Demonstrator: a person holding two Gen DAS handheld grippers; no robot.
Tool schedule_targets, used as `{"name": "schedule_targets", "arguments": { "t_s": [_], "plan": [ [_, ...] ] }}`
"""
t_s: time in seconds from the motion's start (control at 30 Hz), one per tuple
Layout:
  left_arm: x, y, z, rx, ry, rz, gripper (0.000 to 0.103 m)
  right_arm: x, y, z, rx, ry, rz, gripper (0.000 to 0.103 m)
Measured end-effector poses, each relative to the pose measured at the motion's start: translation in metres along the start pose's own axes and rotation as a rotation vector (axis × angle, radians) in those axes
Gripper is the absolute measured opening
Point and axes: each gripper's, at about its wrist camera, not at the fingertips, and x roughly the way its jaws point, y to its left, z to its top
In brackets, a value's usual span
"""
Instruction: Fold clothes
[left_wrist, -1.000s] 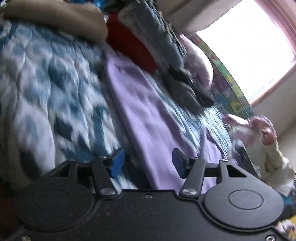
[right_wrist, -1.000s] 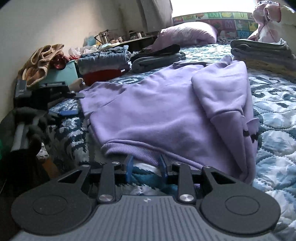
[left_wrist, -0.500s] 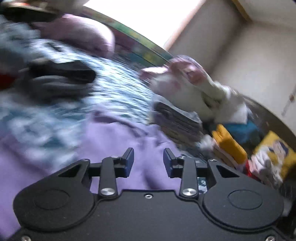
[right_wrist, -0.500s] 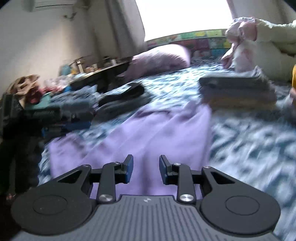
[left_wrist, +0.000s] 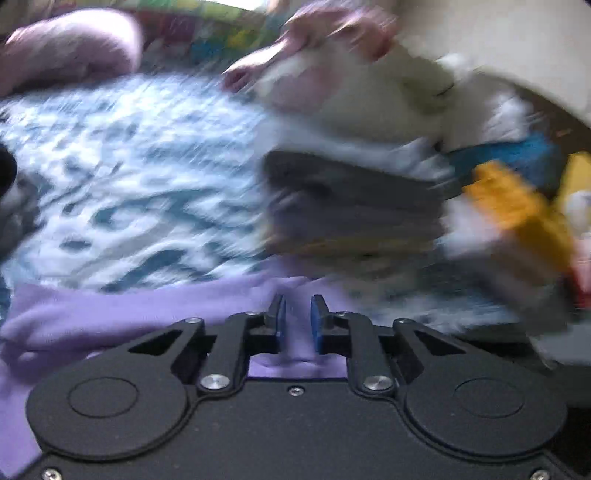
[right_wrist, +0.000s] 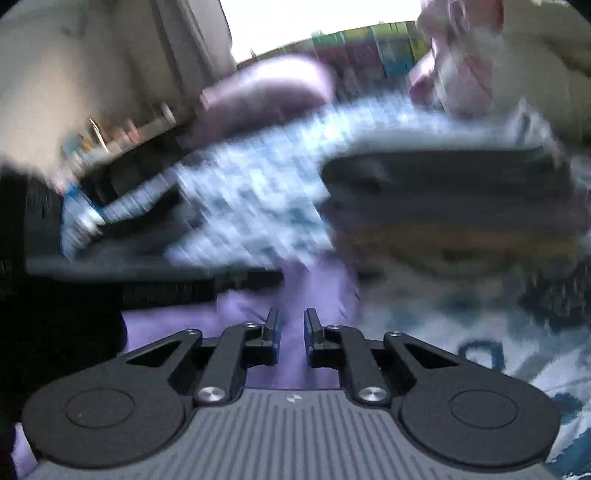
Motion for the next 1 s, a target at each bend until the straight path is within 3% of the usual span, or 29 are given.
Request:
{"name": "schedule_targets", "arguments": {
  "t_s": [0.07,0.2,0.3,0.37,0.47,0.57,0.63,0.7,0.77,0.8,0.87,1.0],
  "plan": [
    [0.007,0.013,-0.001,-0.057,0.013,0.007,0.008,0.016,-0.017,-0.013,0.069,0.043,0.002,0.0],
    [-0.014,0.012,0.004,-0.06,-0.047,0.019,0.007,0.012,-0.025,-0.017,0.111,0.015,0.038,0.0],
    [-0.021,0.001,0.008,-0.043,-0.085,-0.022,0.007,0.011,-0.028,-0.02,0.145,-0.005,0.055,0.0],
    [-0.009,-0.009,0.009,-0.009,-0.067,-0.042,0.007,0.01,-0.029,-0.022,0.171,-0.017,0.06,0.0],
    [0.022,-0.02,0.007,0.055,0.018,-0.014,0.012,0.011,-0.028,-0.02,0.183,-0.018,0.048,0.0],
    [0.003,-0.03,0.018,0.039,-0.025,-0.009,0.013,0.008,-0.025,-0.014,0.198,-0.019,0.044,0.007],
    [-0.009,-0.042,0.02,0.05,-0.057,-0.041,0.013,-0.008,-0.022,-0.014,0.207,-0.044,0.045,0.011],
    [0.003,-0.055,0.019,0.088,-0.013,0.003,0.013,-0.03,-0.019,-0.019,0.215,-0.065,0.051,0.011],
    [0.033,-0.059,0.014,0.109,0.08,0.061,0.014,-0.052,-0.015,-0.03,0.229,-0.069,0.065,0.011],
    [0.034,-0.061,0.016,0.106,0.083,0.067,0.015,-0.065,-0.01,-0.038,0.235,-0.068,0.074,0.011],
    [0.028,-0.063,0.023,0.097,0.07,0.069,0.015,-0.085,0.001,-0.053,0.219,-0.056,0.093,0.011],
    [-0.037,-0.048,0.023,-0.014,-0.052,0.0,0.017,-0.131,0.036,-0.091,0.103,-0.036,0.138,0.011]
  ]
}}
